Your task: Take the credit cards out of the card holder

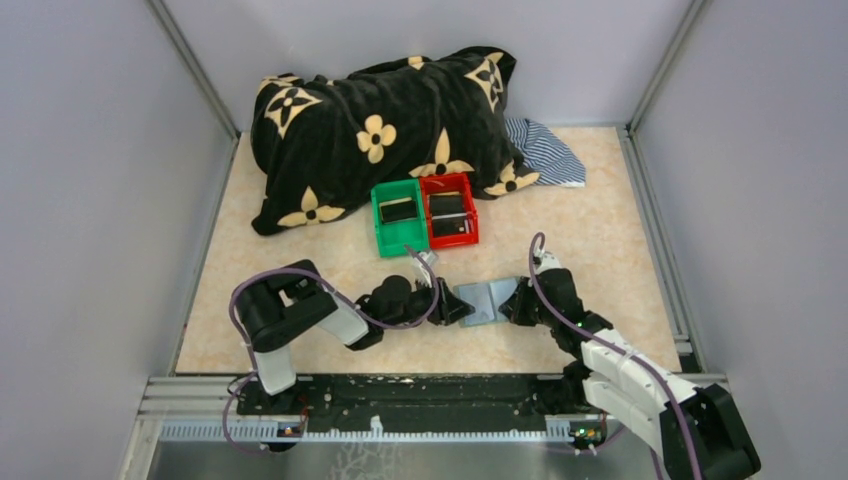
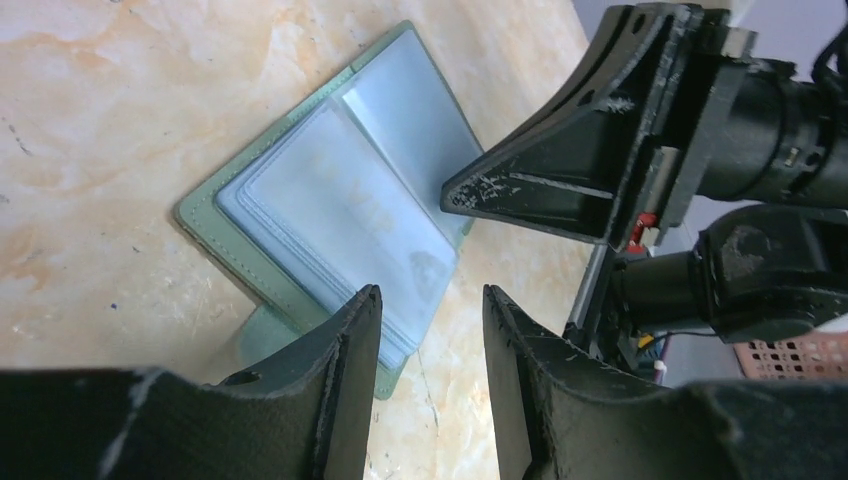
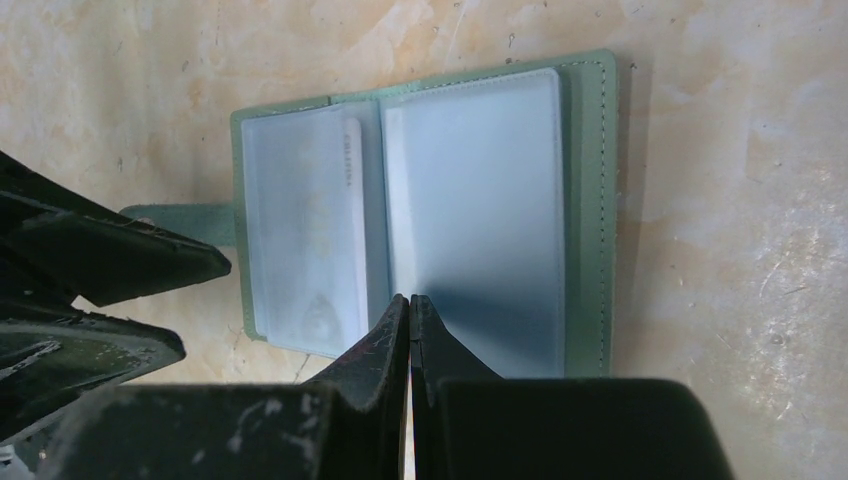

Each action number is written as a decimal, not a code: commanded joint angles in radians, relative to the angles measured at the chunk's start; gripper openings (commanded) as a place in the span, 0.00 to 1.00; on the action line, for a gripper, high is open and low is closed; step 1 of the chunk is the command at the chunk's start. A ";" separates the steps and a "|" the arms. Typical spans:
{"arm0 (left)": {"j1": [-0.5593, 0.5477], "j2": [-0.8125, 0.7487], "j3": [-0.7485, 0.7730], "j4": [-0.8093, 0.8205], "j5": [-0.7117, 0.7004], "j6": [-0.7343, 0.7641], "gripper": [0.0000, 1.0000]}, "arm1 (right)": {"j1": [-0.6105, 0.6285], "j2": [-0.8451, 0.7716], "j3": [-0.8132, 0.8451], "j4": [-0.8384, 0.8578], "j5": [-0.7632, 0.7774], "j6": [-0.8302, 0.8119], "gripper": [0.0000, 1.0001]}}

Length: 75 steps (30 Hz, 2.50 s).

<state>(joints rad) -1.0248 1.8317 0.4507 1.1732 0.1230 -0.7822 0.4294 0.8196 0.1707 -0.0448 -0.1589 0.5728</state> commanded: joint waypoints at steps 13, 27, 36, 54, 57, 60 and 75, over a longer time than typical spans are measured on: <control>-0.023 0.008 0.053 -0.190 -0.090 -0.012 0.49 | 0.006 0.000 0.003 0.042 0.005 0.001 0.00; -0.023 0.028 0.069 -0.184 -0.056 -0.017 0.49 | 0.006 0.013 -0.004 0.055 -0.005 0.007 0.00; -0.025 0.060 0.149 -0.189 -0.012 -0.010 0.49 | 0.006 0.012 -0.014 0.053 -0.011 0.010 0.00; -0.025 0.113 0.238 -0.189 0.052 -0.014 0.49 | 0.006 -0.007 -0.022 0.042 -0.012 0.009 0.00; -0.024 0.125 0.260 -0.191 0.063 -0.014 0.49 | 0.006 -0.023 -0.023 0.032 -0.010 0.011 0.00; -0.025 0.133 0.275 -0.193 0.071 -0.014 0.49 | 0.006 -0.036 -0.022 0.020 -0.003 0.015 0.00; -0.024 0.195 0.341 -0.199 0.100 -0.014 0.49 | 0.006 -0.435 -0.007 -0.200 0.269 0.156 0.00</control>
<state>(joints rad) -1.0439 1.9987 0.7620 0.9642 0.1986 -0.8074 0.4301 0.5556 0.1505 -0.1619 -0.0509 0.6746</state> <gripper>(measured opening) 0.486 0.005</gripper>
